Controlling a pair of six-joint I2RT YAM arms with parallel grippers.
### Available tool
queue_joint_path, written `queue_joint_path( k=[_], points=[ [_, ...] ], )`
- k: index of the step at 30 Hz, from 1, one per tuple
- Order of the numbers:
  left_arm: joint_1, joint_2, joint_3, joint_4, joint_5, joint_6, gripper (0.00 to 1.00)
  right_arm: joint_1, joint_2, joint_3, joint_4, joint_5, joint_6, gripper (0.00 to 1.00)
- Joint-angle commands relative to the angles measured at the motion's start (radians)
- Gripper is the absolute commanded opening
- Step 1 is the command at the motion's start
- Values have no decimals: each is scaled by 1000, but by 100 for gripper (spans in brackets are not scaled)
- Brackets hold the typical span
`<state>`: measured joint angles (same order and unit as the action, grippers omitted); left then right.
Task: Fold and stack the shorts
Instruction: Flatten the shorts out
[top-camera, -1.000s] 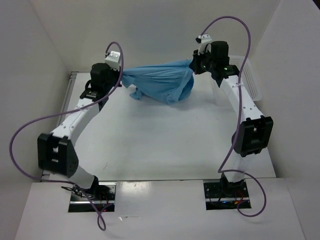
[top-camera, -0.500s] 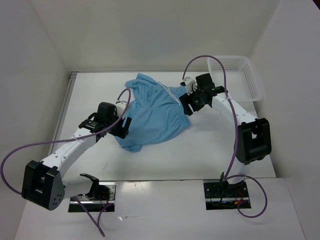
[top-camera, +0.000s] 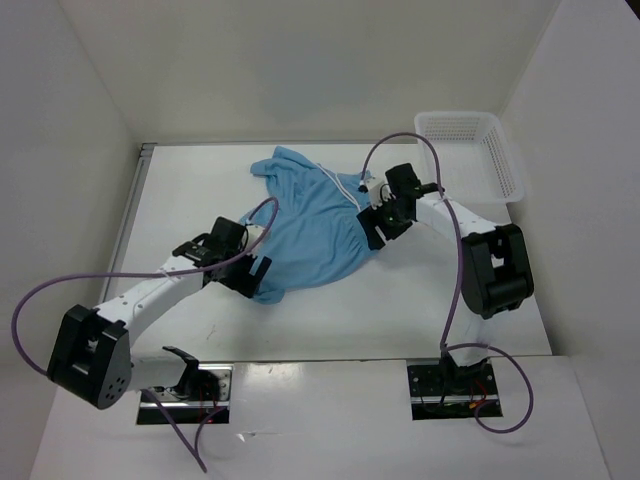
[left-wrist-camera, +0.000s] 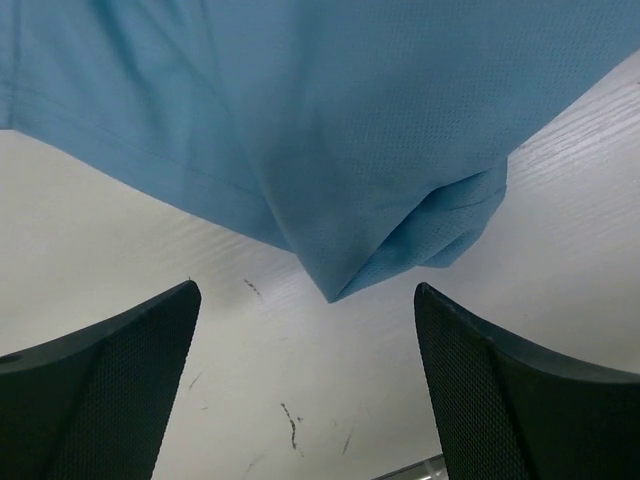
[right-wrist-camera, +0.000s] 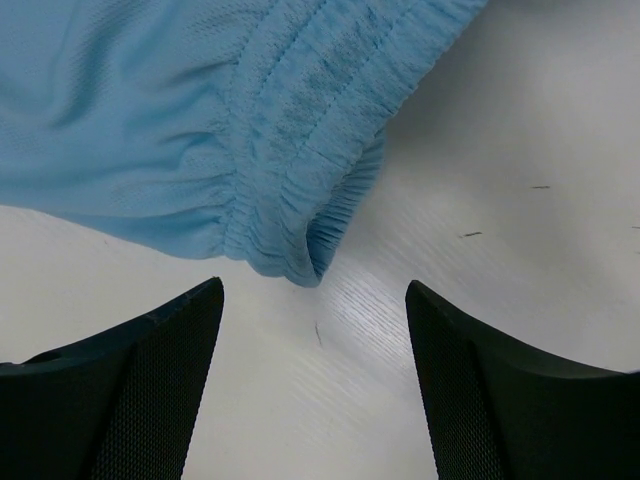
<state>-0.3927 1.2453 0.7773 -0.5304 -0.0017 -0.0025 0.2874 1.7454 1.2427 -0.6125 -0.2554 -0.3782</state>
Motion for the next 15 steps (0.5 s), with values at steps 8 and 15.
queue_joint_path(
  k=[8,15],
  points=[
    [-35,121,-67,90,72,2,49,-5,94,-20,123,-19,278,75],
    [-35,164,-56,206,52,2,1,-5,170,-55,134,-30,341,27]
  ],
)
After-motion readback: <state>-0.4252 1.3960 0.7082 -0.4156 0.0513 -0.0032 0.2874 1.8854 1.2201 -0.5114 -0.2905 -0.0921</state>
